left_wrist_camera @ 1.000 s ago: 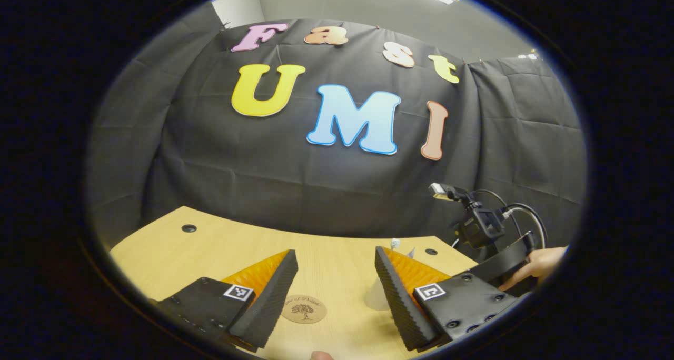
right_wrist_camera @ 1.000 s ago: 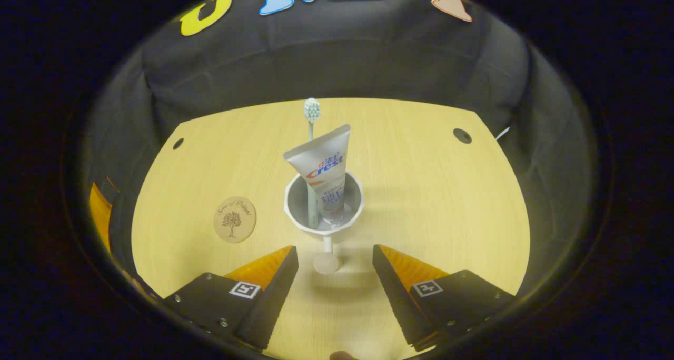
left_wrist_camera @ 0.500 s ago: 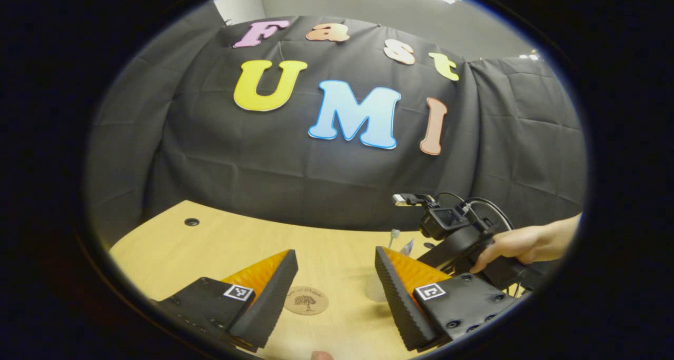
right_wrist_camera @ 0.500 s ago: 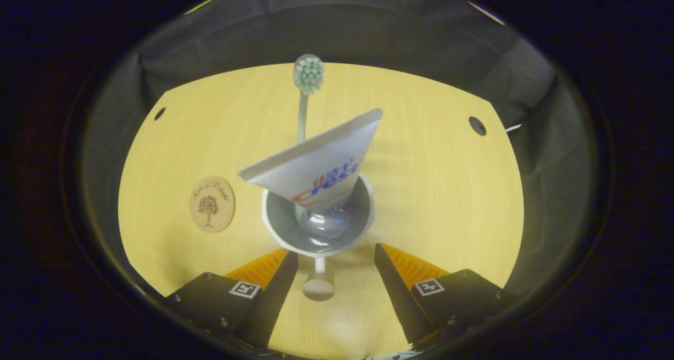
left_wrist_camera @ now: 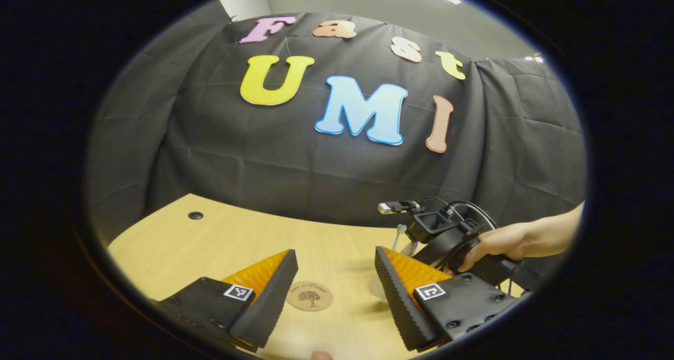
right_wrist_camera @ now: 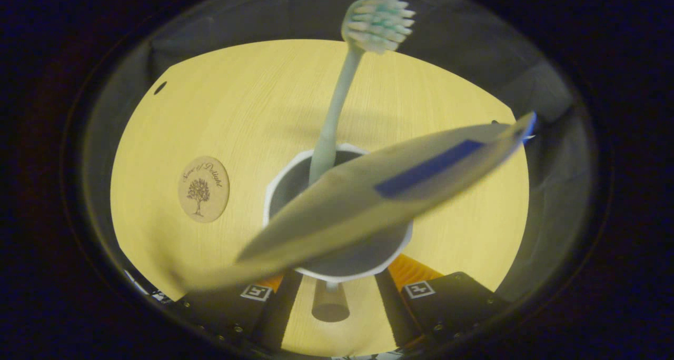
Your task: Put the toothbrush and toothpaste on the desktop into the cup, then pick up the cup and place it on the coaster on the desktop.
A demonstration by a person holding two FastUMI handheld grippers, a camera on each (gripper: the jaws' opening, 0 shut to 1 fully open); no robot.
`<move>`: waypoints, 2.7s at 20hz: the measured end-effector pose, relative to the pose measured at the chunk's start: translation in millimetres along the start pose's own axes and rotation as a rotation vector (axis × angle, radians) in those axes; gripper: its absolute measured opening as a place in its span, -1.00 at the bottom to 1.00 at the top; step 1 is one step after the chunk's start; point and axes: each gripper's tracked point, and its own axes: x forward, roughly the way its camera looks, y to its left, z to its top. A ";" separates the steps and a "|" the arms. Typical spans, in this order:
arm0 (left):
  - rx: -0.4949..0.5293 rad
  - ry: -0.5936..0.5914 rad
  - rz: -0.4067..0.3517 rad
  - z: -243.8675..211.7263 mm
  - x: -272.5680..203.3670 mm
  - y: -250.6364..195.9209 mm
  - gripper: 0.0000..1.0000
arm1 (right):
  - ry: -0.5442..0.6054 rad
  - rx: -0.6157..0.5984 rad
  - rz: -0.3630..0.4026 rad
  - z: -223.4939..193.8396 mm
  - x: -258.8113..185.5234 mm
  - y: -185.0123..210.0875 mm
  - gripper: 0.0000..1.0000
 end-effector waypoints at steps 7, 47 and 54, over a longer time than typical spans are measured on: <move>-0.023 0.017 0.035 -8.7 1.0 11.1 0.91 | 0.008 -0.004 0.010 -3.8 8.7 -2.7 -0.09; -0.021 -0.003 0.180 -5.6 -77.2 110.2 0.92 | 0.023 -0.188 0.081 23.5 -4.5 156.9 -0.35; -0.015 0.004 0.168 -6.5 -70.8 102.3 0.92 | -0.006 -0.191 0.125 19.6 -37.5 143.8 -0.38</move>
